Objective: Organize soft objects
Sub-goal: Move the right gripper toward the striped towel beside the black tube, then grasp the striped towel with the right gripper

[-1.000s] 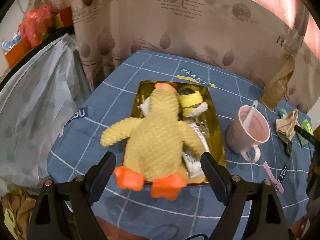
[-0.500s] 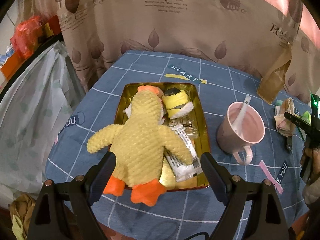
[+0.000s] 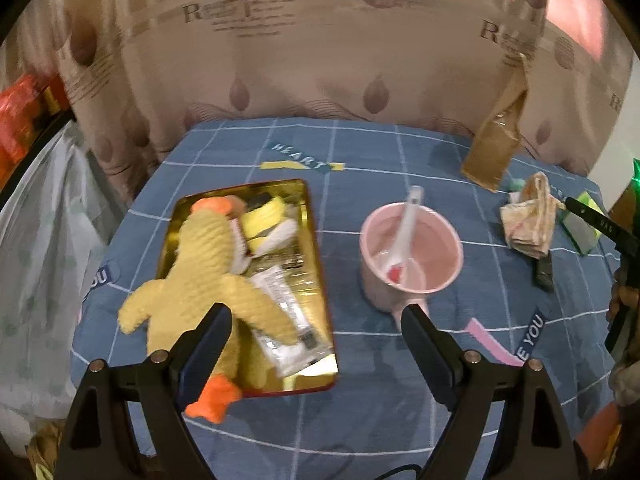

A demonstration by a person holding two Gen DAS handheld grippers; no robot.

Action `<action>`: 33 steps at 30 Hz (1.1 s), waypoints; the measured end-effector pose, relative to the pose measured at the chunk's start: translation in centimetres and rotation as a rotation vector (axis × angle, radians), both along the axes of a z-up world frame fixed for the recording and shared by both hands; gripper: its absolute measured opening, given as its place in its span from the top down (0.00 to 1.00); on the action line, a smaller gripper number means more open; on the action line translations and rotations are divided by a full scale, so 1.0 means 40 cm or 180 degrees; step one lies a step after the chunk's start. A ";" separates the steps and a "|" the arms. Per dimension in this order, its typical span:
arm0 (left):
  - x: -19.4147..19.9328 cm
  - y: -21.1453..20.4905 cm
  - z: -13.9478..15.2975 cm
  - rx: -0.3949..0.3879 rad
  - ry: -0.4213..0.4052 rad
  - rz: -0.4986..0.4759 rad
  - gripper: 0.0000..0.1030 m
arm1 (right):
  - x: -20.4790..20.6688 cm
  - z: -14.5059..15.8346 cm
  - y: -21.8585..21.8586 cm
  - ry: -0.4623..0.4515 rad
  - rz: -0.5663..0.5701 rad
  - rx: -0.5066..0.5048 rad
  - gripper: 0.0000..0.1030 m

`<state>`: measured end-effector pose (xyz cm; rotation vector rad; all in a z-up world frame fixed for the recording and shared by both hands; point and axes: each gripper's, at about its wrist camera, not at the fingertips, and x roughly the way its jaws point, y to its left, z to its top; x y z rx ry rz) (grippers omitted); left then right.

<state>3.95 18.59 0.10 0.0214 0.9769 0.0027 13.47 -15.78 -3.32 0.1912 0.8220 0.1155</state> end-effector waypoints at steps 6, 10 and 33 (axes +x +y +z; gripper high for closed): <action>-0.005 -0.047 0.001 0.0028 0.0008 -0.0123 0.14 | -0.008 -0.053 0.005 0.0112 -0.0023 0.0122 0.37; -0.002 -0.053 0.002 0.0049 0.0022 -0.0135 0.14 | 0.010 -0.073 0.023 0.0142 -0.0010 0.0155 0.37; 0.040 -0.131 -0.017 -0.0245 0.0090 -0.0167 0.14 | -0.012 0.012 -0.007 -0.0184 -0.0044 0.0035 0.81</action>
